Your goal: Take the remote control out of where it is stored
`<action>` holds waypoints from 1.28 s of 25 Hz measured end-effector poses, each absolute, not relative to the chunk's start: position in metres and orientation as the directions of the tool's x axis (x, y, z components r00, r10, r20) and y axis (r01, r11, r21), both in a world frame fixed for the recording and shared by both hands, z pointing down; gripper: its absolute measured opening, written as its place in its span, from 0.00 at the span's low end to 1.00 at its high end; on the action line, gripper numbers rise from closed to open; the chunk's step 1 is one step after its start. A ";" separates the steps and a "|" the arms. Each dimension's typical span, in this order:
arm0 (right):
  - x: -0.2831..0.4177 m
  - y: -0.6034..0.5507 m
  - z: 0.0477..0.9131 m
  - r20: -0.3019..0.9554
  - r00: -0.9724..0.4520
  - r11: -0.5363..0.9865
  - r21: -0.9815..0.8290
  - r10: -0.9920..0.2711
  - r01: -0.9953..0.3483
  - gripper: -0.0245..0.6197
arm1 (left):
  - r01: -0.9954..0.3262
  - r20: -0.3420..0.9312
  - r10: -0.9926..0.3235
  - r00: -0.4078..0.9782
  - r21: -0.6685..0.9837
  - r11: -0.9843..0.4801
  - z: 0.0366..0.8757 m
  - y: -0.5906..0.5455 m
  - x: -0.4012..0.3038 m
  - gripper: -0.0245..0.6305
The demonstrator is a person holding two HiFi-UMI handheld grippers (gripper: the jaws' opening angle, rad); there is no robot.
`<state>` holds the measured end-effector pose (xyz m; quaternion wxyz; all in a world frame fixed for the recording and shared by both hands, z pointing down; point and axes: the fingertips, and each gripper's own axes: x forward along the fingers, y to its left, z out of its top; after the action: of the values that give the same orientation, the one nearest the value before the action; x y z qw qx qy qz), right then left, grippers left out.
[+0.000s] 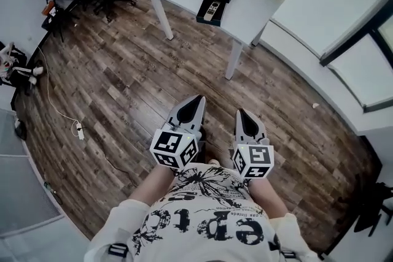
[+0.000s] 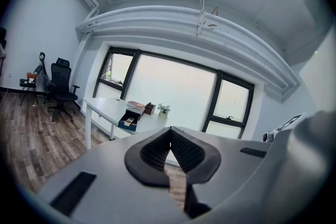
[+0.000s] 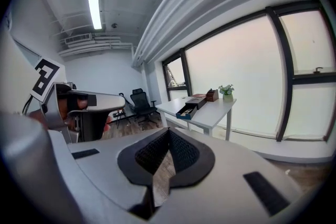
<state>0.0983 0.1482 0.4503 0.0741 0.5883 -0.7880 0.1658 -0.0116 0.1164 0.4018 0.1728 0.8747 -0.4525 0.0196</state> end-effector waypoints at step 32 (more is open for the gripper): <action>0.098 -0.243 0.449 0.349 -0.235 0.190 -0.157 -0.907 -0.969 0.04 | -0.813 0.286 -0.764 0.578 0.289 -0.506 0.424 -0.284 -0.034 0.05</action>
<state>0.0981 -0.2429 0.4488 0.0891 0.6121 -0.7663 0.1738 -0.0344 -0.2836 0.4245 0.1986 0.8657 -0.4554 0.0607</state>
